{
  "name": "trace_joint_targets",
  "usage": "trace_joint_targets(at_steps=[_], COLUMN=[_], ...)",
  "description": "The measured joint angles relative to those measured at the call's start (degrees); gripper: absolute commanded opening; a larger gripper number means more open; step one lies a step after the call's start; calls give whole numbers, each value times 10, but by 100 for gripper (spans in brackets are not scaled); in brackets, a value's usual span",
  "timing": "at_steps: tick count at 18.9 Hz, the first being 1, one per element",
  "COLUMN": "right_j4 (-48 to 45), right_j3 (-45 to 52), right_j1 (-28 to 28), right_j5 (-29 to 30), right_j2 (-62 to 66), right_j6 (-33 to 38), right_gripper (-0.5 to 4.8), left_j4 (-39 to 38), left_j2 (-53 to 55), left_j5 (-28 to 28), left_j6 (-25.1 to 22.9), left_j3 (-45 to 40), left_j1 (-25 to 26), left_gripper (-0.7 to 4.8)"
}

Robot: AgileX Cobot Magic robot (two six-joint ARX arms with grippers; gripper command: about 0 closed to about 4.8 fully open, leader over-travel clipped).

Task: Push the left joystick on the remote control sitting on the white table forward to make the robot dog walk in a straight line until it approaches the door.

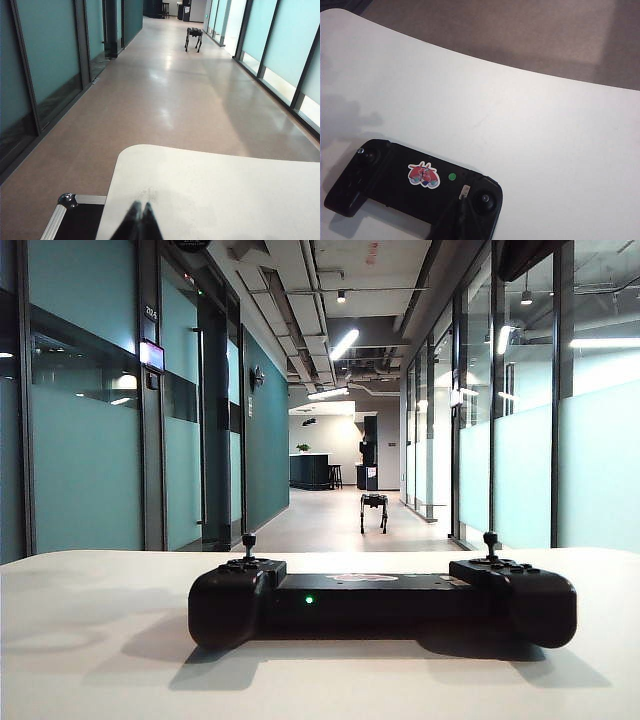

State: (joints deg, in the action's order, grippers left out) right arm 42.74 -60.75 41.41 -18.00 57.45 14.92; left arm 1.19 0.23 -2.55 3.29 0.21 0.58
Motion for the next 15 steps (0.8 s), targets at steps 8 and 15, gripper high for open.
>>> trace_joint_targets(at_steps=[8,15], right_j4=[0,-1], right_j3=[0,0], right_j1=[0,-1], right_j5=[0,-10], right_j2=[0,0], right_j6=[0,0], right_gripper=[-1,-1], left_j4=[0,0], left_j2=[0,0], left_j5=[0,0], left_j6=[0,0], left_j3=[0,0], left_j1=[0,0], left_gripper=[-5,-5])
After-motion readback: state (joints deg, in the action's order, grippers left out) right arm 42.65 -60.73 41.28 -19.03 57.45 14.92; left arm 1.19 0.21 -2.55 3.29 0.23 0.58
